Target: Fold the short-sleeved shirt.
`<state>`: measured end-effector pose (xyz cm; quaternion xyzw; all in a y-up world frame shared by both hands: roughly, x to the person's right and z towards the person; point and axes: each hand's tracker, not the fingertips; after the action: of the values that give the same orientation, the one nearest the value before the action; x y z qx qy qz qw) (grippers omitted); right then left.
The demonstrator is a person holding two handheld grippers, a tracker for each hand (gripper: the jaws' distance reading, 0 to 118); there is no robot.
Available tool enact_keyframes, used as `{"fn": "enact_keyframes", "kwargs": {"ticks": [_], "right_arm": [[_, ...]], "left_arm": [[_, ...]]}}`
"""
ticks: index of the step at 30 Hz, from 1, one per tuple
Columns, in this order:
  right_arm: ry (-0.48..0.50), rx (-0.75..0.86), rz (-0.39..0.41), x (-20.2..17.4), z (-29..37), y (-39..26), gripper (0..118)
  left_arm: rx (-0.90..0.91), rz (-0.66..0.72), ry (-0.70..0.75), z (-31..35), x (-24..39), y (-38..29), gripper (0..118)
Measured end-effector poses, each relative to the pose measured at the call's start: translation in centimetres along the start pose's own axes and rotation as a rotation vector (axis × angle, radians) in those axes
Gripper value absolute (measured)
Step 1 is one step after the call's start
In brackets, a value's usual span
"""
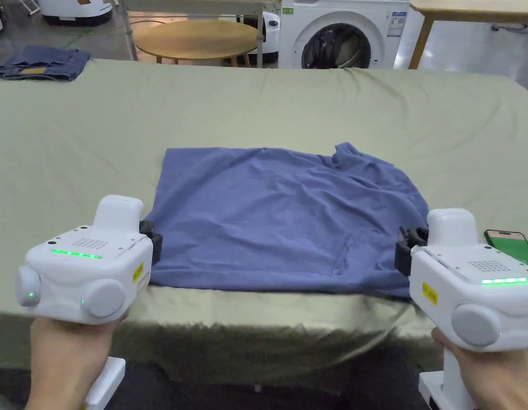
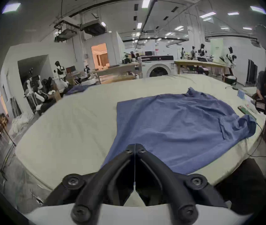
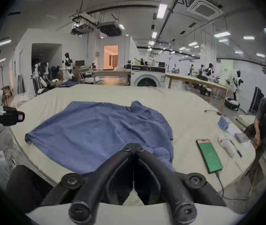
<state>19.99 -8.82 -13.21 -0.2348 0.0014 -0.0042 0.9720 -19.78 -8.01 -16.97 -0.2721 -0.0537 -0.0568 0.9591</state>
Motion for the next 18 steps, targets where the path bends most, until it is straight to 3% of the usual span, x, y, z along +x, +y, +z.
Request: {"fn": "enact_keyframes", "kwargs": {"ticks": [8, 9, 11, 12, 18], "right_arm": [[-0.048, -0.058, -0.01, 1.9, -0.6, -2.8, 0], [-0.055, -0.064, -0.006, 2.1, -0.9, -3.1, 0], [-0.065, -0.081, 0.007, 2.4, -1.3, -3.6, 0], [-0.068, -0.088, 0.015, 2.6, -1.3, -3.7, 0], [-0.094, -0.111, 0.02, 3.8, -1.4, -4.3, 0]], "left_arm": [[-0.139, 0.085, 0.009, -0.9, -6.3, -6.0, 0], [-0.146, 0.077, 0.035, -1.1, -6.6, -6.5, 15], [-0.177, 0.093, 0.015, -2.4, -7.8, -7.4, 97], [-0.207, 0.106, -0.001, -3.5, -8.3, -7.9, 118], [-0.221, 0.064, 0.008, -7.5, -8.3, -6.9, 115]]}}
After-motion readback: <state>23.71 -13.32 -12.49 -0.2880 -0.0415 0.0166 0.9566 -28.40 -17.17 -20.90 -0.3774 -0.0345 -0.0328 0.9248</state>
